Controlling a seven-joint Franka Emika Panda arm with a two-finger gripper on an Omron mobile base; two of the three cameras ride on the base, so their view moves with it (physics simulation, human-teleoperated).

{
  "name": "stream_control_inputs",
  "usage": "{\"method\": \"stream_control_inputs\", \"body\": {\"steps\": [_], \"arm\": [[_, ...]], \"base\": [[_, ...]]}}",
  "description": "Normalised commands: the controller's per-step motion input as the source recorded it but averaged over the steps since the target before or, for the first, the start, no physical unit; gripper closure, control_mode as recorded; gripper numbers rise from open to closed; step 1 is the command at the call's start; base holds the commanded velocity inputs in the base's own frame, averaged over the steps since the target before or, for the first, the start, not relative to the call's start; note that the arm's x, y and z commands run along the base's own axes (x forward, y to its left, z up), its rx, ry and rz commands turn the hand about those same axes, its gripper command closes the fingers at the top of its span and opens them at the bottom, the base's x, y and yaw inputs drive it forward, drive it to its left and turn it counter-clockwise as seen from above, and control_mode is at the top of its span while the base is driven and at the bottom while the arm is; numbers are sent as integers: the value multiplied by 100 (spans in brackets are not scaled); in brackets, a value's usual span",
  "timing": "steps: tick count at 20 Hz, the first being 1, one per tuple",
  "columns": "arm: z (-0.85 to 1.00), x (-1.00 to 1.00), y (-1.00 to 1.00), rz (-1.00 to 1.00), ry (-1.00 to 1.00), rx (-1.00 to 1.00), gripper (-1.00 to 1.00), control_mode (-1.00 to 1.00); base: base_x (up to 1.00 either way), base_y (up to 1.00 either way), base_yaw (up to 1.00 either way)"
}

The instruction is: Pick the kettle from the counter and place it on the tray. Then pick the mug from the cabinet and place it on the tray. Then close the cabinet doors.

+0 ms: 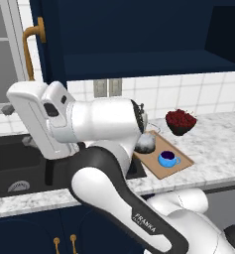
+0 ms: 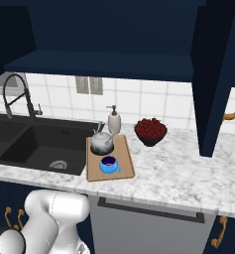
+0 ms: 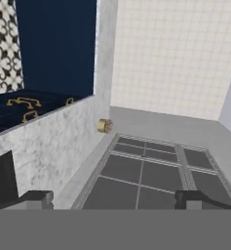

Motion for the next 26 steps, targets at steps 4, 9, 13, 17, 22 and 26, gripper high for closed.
{"method": "stream_control_inputs", "body": {"steps": [4, 9, 13, 17, 22, 26], "arm": [[0, 44, 8, -7, 0, 0, -100, -100], [0, 43, -7, -14, 1, 0, -100, -100], [6, 35, -29, -25, 9, 1, -100, -100], [3, 31, -48, -30, 13, 0, -100, -100], [0, 33, -60, -32, 13, 0, -100, -100], [0, 27, -72, -36, 10, 0, -100, -100]], "base": [[0, 0, 0], [0, 0, 0], [0, 0, 0], [0, 0, 0], [0, 0, 0], [0, 0, 0]]}}
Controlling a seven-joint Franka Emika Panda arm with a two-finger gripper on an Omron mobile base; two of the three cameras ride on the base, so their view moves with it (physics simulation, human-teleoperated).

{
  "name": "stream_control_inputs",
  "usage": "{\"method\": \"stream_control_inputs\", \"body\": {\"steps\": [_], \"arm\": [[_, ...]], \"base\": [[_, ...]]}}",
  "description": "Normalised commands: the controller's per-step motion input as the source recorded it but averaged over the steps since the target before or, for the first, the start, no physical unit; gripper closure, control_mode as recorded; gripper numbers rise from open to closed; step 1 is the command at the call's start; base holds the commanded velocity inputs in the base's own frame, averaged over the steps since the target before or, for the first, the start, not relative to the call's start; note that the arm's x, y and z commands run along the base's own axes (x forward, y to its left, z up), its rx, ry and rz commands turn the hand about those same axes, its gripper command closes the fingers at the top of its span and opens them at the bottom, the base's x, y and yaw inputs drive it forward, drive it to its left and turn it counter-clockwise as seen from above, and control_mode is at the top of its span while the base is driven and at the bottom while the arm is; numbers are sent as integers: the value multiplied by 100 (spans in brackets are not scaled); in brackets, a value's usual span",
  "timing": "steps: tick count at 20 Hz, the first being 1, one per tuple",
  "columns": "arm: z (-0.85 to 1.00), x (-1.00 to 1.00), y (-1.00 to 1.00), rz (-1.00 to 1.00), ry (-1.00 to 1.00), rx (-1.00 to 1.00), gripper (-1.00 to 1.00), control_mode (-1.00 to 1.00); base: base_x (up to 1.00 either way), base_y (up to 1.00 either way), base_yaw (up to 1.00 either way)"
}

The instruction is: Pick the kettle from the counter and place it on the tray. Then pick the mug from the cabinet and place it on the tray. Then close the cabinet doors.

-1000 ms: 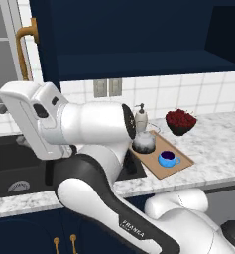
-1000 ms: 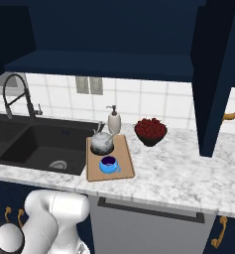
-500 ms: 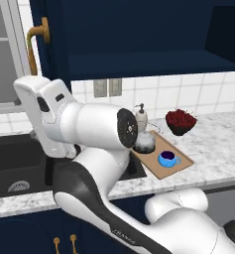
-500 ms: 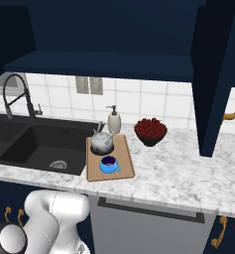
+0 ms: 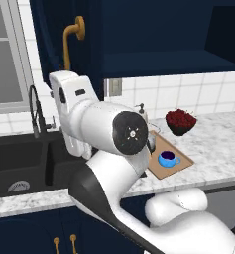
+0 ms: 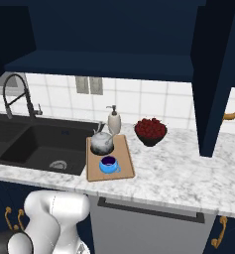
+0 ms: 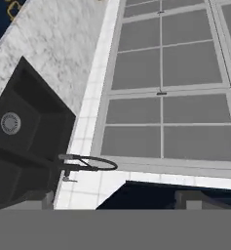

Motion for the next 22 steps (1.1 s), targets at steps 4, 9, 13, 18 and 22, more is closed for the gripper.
{"method": "stream_control_inputs", "body": {"steps": [4, 9, 13, 18, 22], "arm": [[0, 26, -76, -33, 5, 0, -100, -100], [0, 23, -79, -32, 4, 0, -100, -100], [0, 28, -78, -31, 0, 1, -100, -100], [0, 30, -77, -30, 0, 0, -100, -100], [0, 37, -76, -26, 0, 0, -100, -100]], "base": [[0, 0, 0], [0, 0, 0], [0, 0, 0], [0, 0, 0], [0, 0, 0]]}}
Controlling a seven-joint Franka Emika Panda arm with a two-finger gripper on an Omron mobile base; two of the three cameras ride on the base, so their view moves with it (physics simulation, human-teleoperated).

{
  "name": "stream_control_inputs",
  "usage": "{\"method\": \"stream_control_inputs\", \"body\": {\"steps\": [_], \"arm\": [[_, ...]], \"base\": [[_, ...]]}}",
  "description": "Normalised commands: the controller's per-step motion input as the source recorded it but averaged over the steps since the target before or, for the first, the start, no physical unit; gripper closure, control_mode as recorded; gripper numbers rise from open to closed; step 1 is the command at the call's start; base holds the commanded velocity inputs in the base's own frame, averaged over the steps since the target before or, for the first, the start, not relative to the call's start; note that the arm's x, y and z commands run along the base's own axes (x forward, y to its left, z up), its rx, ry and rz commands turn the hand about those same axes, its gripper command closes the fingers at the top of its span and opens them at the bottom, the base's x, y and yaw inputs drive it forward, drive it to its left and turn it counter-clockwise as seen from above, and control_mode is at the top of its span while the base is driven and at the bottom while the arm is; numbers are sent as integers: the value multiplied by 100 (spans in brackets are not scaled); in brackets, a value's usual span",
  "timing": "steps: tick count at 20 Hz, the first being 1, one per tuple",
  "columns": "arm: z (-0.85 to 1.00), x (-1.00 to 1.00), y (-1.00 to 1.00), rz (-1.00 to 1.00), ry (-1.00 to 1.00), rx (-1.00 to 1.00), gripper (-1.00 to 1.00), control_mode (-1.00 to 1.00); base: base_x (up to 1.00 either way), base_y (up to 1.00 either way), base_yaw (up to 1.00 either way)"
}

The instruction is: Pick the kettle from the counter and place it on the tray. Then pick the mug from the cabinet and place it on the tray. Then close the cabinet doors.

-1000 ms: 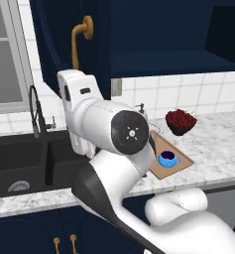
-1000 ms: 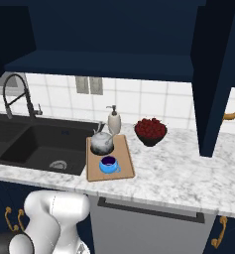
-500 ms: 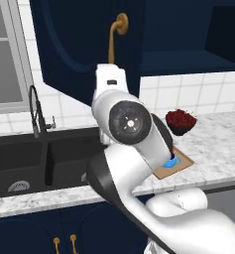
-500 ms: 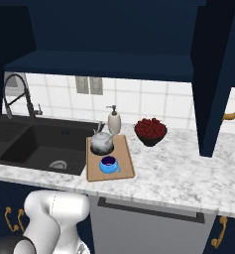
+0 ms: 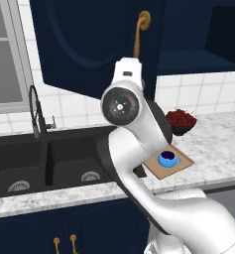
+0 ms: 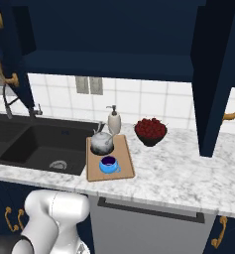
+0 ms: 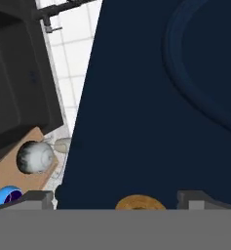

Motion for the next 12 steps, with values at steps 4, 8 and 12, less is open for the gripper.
{"method": "stream_control_inputs", "body": {"steps": [4, 8, 12], "arm": [[0, 46, -73, -22, 0, 0, -100, -100], [0, 56, -71, -14, 3, 1, -100, -100], [0, 81, -52, 5, 2, 9, -100, -100]], "base": [[0, 0, 0], [0, 0, 0], [0, 0, 0]]}}
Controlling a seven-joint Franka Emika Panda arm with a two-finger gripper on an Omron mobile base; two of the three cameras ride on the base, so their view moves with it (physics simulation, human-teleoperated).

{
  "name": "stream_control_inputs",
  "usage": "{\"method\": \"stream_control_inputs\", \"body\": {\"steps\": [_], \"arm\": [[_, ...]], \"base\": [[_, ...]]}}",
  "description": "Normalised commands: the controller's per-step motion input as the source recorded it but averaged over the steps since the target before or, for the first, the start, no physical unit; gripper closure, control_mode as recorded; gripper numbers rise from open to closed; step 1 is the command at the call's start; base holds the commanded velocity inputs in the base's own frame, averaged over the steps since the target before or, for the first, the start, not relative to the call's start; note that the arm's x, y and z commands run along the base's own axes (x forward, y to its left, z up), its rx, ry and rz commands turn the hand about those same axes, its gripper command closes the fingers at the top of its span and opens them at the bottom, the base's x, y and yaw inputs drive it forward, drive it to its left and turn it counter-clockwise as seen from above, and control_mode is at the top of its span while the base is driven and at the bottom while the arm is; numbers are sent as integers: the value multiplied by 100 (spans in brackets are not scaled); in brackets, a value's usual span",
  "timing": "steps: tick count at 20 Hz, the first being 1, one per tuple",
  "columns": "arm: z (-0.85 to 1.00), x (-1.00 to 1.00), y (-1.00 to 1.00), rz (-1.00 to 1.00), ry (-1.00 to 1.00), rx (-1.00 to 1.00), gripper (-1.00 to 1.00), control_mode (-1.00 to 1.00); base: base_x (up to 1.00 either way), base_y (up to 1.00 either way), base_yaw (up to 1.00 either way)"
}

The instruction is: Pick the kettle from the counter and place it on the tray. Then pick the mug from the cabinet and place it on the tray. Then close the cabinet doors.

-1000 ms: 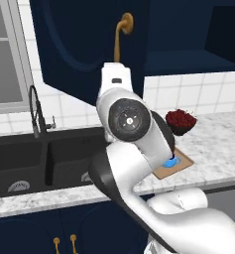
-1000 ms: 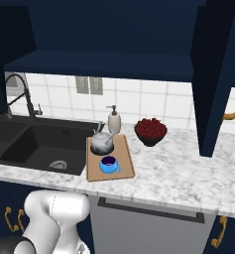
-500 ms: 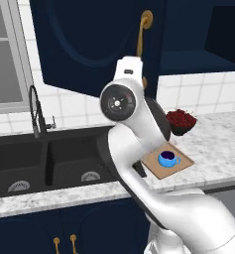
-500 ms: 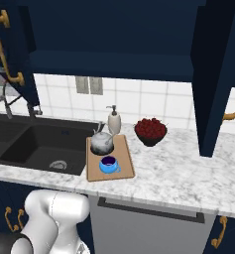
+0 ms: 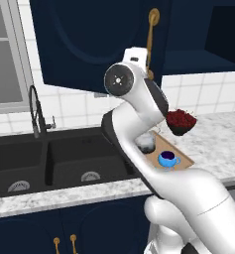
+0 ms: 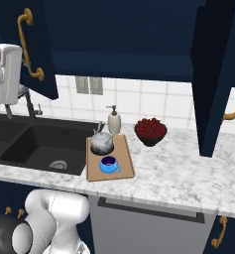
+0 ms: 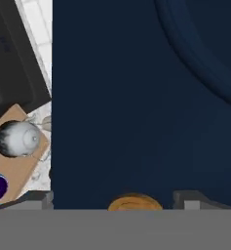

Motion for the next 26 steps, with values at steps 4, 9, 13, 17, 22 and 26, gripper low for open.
{"method": "stream_control_inputs", "body": {"steps": [4, 9, 13, 17, 22, 26], "arm": [[0, 86, -38, 28, 6, 14, -100, -100], [-4, 98, -25, 34, 4, 8, -100, -100], [-9, 93, -13, 33, 0, 0, -100, -100], [-9, 83, 5, 23, 0, 0, -100, -100], [-10, 54, 26, 13, 0, -4, -100, -100], [-19, 36, 40, 0, 0, -12, -100, -100]], "base": [[0, 0, 0], [0, 0, 0], [0, 0, 0], [0, 0, 0], [0, 0, 0], [0, 0, 0]]}}
